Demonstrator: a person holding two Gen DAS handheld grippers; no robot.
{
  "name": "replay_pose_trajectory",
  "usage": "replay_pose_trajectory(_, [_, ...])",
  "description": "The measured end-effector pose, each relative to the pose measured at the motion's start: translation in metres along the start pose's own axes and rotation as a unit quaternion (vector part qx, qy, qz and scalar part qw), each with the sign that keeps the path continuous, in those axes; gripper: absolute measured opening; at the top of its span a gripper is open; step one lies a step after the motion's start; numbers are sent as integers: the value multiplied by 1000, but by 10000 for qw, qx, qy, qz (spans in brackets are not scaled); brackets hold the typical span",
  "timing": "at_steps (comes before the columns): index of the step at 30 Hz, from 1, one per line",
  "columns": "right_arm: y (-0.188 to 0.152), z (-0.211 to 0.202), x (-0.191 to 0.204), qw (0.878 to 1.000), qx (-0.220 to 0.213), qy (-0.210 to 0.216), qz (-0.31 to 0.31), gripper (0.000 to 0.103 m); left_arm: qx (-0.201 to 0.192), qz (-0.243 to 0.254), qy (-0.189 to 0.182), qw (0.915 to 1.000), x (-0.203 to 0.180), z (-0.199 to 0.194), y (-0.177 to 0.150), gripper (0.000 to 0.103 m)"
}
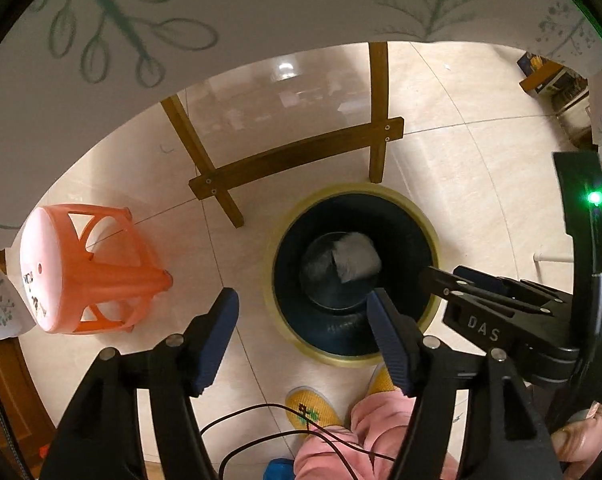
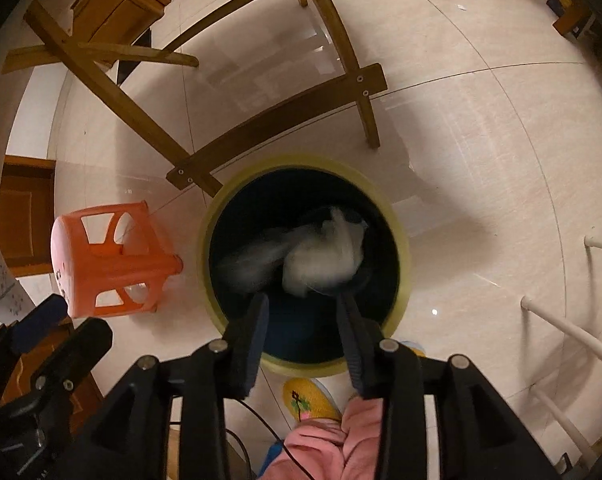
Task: Collect trash
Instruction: 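Open both tools over the black bin to drop tissue and bottle, then raise both tools back over the table toward the remaining trash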
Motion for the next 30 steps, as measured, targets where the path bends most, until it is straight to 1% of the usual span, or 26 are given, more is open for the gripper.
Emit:
replay_pose_trajectory(1, [1,0,-1,10000,-60,-1,-1,36,-26,-11,-15,10000,3,1,0,65])
replay_pose_trajectory(6, [4,-15,7,9977,-653,21,-202,36,-170,-72,-47,9998,13,-8,0,65])
replay_pose_trajectory(8, [7,-18,11,9969,-733,-12,-292,36,-241,-86,-21,9997,13,-14,0,65])
replay_pose_trajectory(10, [8,-24,16,9958,-824,-140,-381,36,-276,-109,-34,9996,14,-22,1,65])
replay_pose_trajectory(13, [9,-36,21,9950,-884,-142,-437,36,-332,-187,-105,9992,17,-34,0,65])
replay_pose_trajectory(16, [7,-56,27,9933,-1030,-152,-500,36,-451,-261,-191,9985,18,-55,-1,65])
replay_pose_trajectory(18, [5,-73,34,9916,-1142,-93,-604,36,-534,-265,-240,9979,19,-74,-1,65])
replay_pose_trajectory(22, [-2,-114,52,9865,-1324,-159,-952,36,-647,-170,-330,9972,18,-117,-3,65])
replay_pose_trajectory(25, [-8,-150,67,9833,-1414,-156,-1136,36,-737,-98,-293,9968,20,-153,-1,65])
replay_pose_trajectory(28, [-12,-192,81,9799,-1533,-157,-1263,36,-840,-216,-257,9959,27,-191,5,65])
replay_pose_trajectory(30, [-12,-223,90,9770,-1646,-175,-1343,36,-915,-385,-250,9947,34,-220,9,65])
Point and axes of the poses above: each gripper's, at about its wrist camera, not at the fingertips, and z roughly the way its jaws point, x to its left, y to its top, the point moved 4 cm from there along z, roughly the way its jaws point, and after that the axes turned 2 degrees about -x, right-handed, at the moved point
